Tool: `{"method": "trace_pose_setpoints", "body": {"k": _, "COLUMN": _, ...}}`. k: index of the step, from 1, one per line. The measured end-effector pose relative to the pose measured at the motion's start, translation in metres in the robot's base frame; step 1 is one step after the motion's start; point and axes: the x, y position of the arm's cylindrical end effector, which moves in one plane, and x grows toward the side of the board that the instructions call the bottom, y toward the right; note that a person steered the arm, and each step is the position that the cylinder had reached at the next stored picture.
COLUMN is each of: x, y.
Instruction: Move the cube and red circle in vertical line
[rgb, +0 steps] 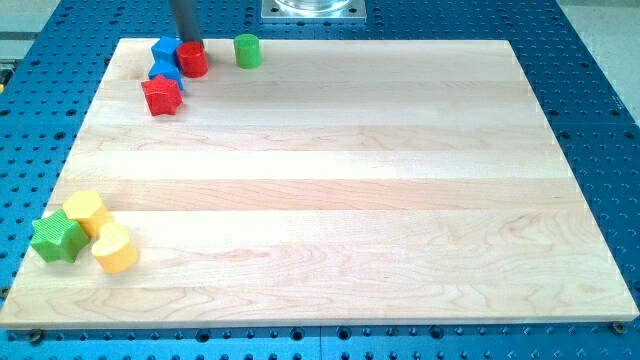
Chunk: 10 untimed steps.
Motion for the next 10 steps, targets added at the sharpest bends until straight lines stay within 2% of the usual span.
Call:
{"method": "trace_pose_setpoints", "body": {"k": 2, "x": 0.022, "y": 0.157}}
{"method": "trace_pose_setpoints", "body": {"k": 3, "x": 0.022, "y": 0.104}}
{"method": "trace_pose_setpoints", "body": {"k": 5, "x": 0.010, "y": -0.057}}
{"method": "trace_pose_setpoints", "body": {"k": 6, "x": 0.007, "y": -0.116}}
{"method": "trace_pose_setpoints", "body": {"k": 7, "x": 0.042, "y": -0.134}}
{"method": "trace_pose_setpoints", "body": {"k": 8, "x": 0.066, "y": -0.087}}
{"method": "trace_pose_setpoints", "body": {"k": 9, "x": 0.059, "y": -0.089}}
{"method": "trace_pose_setpoints", "body": {"k": 10, "x": 0.041, "y": -0.123}}
